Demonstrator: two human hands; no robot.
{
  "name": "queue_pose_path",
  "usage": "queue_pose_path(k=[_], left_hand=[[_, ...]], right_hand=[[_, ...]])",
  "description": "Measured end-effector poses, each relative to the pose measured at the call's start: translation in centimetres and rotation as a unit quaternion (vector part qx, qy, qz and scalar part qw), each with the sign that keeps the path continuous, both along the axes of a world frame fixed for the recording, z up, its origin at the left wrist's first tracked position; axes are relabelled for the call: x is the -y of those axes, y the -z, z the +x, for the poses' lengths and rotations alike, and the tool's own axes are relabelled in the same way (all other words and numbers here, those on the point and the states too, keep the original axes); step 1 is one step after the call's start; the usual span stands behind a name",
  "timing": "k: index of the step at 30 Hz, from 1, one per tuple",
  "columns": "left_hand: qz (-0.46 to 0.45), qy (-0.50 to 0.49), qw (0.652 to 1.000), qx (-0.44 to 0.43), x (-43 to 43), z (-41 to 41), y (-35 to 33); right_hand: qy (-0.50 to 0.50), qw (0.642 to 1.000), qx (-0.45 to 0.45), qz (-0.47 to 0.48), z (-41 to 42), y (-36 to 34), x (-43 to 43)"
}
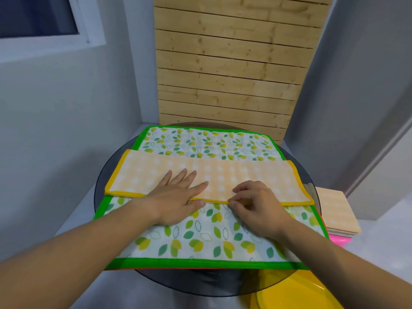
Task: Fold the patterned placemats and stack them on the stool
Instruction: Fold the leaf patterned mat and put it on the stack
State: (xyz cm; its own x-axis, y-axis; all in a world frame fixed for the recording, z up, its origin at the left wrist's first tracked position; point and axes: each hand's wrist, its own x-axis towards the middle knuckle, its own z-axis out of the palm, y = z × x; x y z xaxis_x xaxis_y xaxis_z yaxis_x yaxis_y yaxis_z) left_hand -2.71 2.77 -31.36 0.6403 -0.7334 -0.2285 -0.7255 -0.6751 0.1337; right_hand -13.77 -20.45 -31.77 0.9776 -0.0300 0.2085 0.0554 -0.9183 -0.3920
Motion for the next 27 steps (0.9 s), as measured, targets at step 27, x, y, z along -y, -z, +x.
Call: queue_pose_path(k=[27], left_hand=[[-0.084, -0.059, 0.995, -0.005, 6.9, 3.3, -0.8]], right_hand=[[0.011, 0.984, -0.127, -0.123, 8.4, 1.0, -1.1]])
